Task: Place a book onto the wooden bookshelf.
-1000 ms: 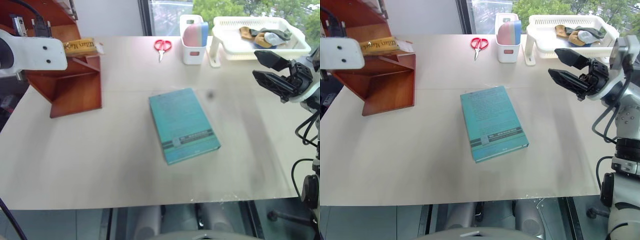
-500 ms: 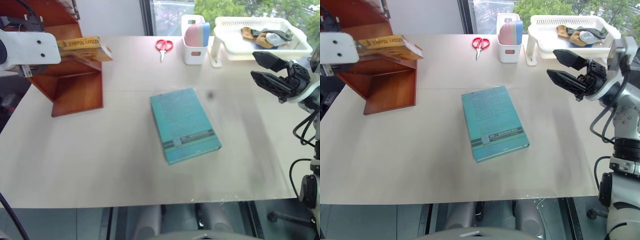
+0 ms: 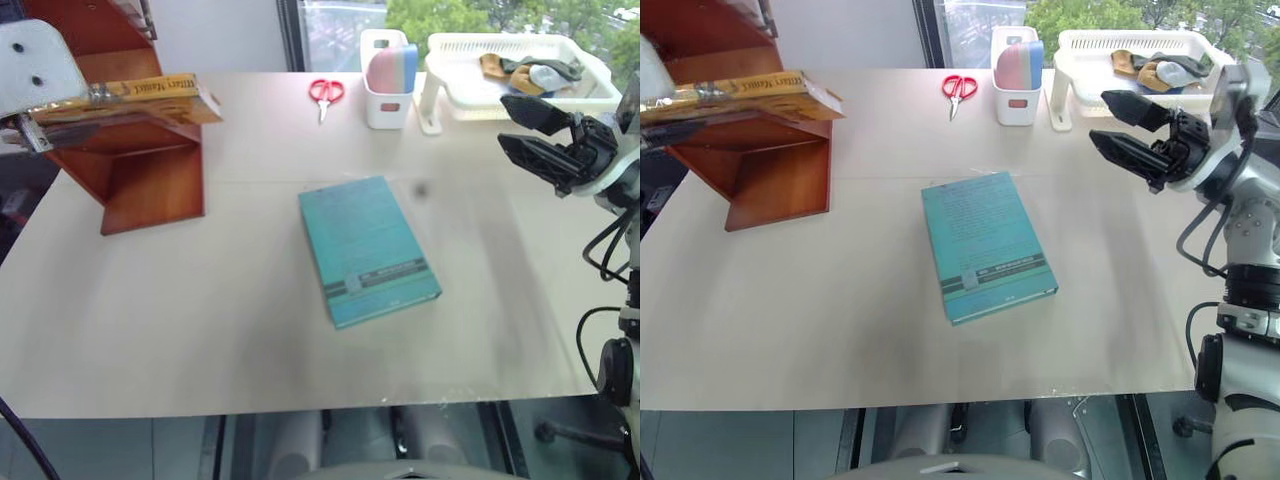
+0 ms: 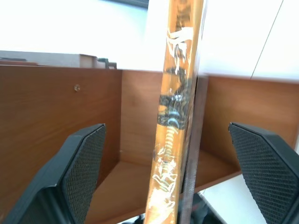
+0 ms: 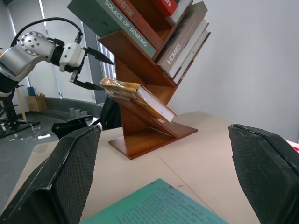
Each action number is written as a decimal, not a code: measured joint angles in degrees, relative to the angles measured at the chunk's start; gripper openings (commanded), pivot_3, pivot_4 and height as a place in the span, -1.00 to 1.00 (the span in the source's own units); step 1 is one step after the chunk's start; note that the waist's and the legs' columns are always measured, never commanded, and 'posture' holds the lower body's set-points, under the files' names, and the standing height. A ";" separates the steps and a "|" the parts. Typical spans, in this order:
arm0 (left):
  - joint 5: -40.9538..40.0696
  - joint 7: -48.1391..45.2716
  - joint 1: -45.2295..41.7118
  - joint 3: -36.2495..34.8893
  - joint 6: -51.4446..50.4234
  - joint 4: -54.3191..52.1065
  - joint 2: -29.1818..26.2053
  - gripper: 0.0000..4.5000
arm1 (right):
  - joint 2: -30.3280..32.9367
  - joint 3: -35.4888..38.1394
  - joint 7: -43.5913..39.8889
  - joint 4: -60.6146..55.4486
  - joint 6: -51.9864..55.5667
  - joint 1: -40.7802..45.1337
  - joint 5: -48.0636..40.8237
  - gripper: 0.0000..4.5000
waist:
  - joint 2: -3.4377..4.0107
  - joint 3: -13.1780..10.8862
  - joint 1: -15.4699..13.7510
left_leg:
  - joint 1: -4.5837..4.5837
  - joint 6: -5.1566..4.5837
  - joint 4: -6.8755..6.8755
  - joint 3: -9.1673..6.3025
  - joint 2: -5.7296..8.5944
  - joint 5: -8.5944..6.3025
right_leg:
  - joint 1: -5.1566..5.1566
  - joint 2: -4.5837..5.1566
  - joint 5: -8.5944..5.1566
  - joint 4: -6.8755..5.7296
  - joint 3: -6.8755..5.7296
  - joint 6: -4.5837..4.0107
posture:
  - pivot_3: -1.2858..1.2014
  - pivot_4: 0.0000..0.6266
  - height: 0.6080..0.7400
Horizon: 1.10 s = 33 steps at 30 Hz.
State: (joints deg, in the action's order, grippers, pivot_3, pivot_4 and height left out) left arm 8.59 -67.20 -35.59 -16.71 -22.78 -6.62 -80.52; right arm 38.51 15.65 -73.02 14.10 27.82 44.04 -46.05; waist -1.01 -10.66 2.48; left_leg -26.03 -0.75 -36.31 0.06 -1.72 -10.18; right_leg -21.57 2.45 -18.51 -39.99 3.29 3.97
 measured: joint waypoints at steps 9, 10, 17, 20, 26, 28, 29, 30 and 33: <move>-13.99 1.87 3.46 -2.33 -9.29 -15.09 13.38 0.98 | 0.96 -0.66 -1.69 1.53 1.16 1.37 1.57 1.00 | 0.12 0.07 -0.77 | 0.05 0.01 -0.17 -0.05 -0.11 0.00 | 0.22 -0.03 0.01 -0.03 -0.13 0.00 | 0.03 -0.52 1.00; -15.79 3.21 3.14 -0.28 -10.68 -16.90 16.72 0.98 | 1.15 -0.65 -1.64 1.41 1.50 1.32 1.59 1.00 | 0.11 0.06 -0.85 | 0.04 0.01 -0.22 -0.09 -0.10 0.00 | 0.24 -0.03 0.02 -0.05 -0.14 0.00 | 0.03 -0.52 1.00; -21.32 13.14 -2.59 10.12 -14.67 -21.09 33.33 0.98 | 3.45 0.77 -0.35 -1.83 3.64 -1.88 1.22 1.00 | 0.15 0.08 -1.37 | 0.02 0.00 -0.31 -0.23 0.04 0.00 | 0.29 -0.06 0.03 -0.03 -0.15 0.01 | 0.03 -0.52 1.00; -17.40 21.72 -2.59 18.74 -9.52 -15.93 44.98 0.98 | 3.92 1.31 0.57 -4.49 4.73 -3.57 0.48 1.00 | 0.16 0.09 -1.75 | 0.04 0.00 -0.44 -0.29 0.09 0.00 | 0.37 -0.06 0.03 -0.07 -0.17 0.01 | 0.03 -0.52 1.00; -9.11 40.69 -3.29 21.57 5.18 -0.11 60.52 0.98 | 5.18 3.56 2.74 -8.14 6.93 -6.89 -1.18 1.00 | 0.15 0.09 -1.84 | 0.01 -0.01 -0.49 -0.37 0.17 0.00 | 0.39 0.01 0.04 -0.06 -0.19 0.02 | 0.03 -0.52 1.00; -7.41 45.19 -4.40 21.39 9.50 3.89 62.85 0.98 | 5.38 3.64 3.29 -8.94 7.18 -7.25 -1.44 1.00 | 0.14 0.09 -1.83 | 0.00 -0.01 -0.50 -0.40 0.19 0.00 | 0.39 0.02 0.05 -0.07 -0.21 0.02 | 0.03 -0.52 1.00; -6.50 47.85 -5.31 21.09 12.78 6.43 64.24 0.98 | 5.58 4.03 3.59 -9.34 7.29 -7.59 -1.71 1.00 | 0.15 0.09 -1.86 | 0.00 -0.01 -0.50 -0.39 0.21 0.00 | 0.39 0.03 0.04 -0.07 -0.20 0.02 | 0.03 -0.52 1.00; -6.04 49.60 -5.96 20.68 14.86 7.89 65.12 0.98 | 5.60 4.30 3.79 -9.57 7.41 -7.72 -1.77 1.00 | 0.14 0.09 -1.83 | 0.00 -0.01 -0.49 -0.40 0.21 0.00 | 0.39 0.03 0.05 -0.06 -0.21 0.02 | 0.03 -0.52 1.00; -3.95 55.26 -7.93 19.58 21.00 12.45 66.42 0.98 | 5.74 5.15 4.70 -11.12 7.82 -8.76 -2.29 1.00 | 0.14 0.09 -1.84 | 0.00 -0.01 -0.49 -0.41 0.22 0.00 | 0.40 0.04 0.05 -0.04 -0.22 0.02 | 0.03 -0.52 1.00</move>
State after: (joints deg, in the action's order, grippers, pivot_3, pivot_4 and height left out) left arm 4.65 -11.94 -43.52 2.87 -1.77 5.84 -14.10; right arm 44.25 20.80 -68.32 2.98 35.64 35.28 -48.34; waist -0.87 -10.57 0.64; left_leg -26.04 -0.76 -36.80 -0.35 -1.49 -10.19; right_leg -21.17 2.49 -18.47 -40.04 3.08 3.99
